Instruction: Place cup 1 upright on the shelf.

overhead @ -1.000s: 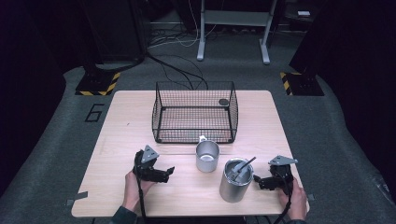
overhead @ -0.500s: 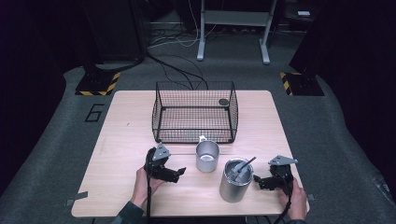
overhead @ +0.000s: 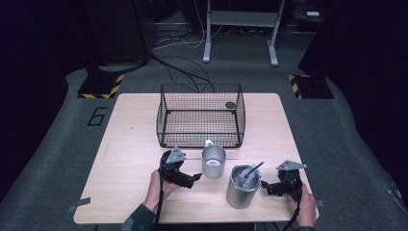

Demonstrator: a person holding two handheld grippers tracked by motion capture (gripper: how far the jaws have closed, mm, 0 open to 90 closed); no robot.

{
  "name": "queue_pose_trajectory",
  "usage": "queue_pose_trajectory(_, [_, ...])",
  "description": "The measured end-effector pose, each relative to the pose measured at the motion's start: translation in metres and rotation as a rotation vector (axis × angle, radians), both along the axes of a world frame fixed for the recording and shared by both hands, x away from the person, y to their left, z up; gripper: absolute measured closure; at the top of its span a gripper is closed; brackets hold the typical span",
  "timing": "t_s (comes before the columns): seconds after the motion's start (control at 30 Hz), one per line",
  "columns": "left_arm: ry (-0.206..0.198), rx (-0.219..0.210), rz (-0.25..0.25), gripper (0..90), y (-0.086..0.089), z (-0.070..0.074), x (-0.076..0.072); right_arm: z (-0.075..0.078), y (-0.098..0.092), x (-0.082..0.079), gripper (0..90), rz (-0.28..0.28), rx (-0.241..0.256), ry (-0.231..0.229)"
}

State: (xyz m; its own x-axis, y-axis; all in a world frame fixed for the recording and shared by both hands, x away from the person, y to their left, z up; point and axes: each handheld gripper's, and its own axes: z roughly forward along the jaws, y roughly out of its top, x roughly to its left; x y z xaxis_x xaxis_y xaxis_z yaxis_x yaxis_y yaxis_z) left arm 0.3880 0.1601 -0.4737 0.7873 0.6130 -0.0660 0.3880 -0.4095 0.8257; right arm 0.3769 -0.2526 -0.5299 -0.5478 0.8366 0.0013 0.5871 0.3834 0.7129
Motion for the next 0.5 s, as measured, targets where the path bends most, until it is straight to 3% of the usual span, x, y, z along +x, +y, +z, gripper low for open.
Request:
queue_pose_trajectory(0.17, [-0.008, -0.011, -0.024, 0.0, -0.008, 0.003, 0.001, 0.0, 0.0, 0.0, 0.0, 0.0, 0.0, -0.001])
queue_pose_trajectory(0.5, [-0.084, -0.02, -0.067, 0.0, -0.025, 0.018, 0.004, 0.0, 0.0, 0.0, 0.0, 0.0, 0.0, 0.0])
